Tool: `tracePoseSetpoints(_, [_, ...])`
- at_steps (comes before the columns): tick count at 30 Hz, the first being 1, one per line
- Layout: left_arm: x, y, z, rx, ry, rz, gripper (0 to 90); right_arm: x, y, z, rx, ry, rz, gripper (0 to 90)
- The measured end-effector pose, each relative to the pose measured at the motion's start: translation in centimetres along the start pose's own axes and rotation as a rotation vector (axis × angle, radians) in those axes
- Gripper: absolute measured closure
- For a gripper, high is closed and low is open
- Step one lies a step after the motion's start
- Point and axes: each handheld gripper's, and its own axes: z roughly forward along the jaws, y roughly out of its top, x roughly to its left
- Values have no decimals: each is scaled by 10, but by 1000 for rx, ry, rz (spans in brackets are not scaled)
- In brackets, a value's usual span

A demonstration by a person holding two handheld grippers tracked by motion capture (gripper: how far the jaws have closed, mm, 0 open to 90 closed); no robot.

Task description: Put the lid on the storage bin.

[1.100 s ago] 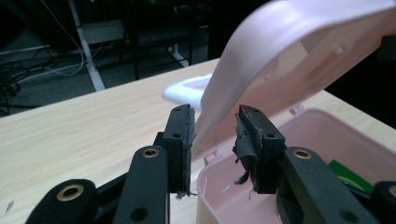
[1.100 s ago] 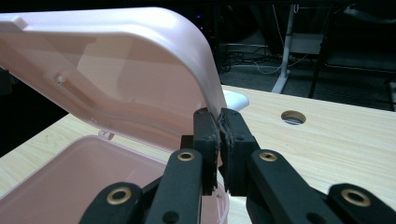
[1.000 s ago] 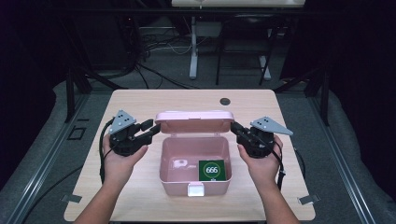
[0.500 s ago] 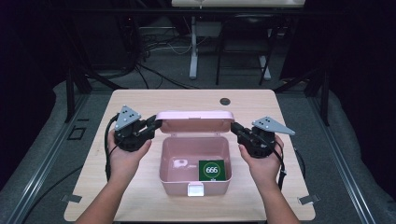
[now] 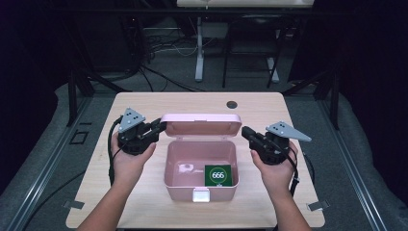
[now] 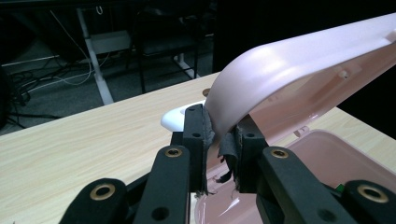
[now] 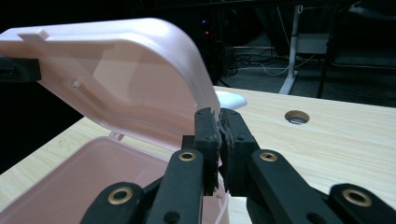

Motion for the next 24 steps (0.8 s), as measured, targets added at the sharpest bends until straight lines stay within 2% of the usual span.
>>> tracePoseSetpoints(8, [-1, -1, -3, 2, -8, 2, 786, -6, 2, -2, -13, -11, 17, 865])
tracePoseSetpoints(24, [-4, -4, -11, -2, -26, 5, 781, -7, 7, 1, -42, 26, 43, 826])
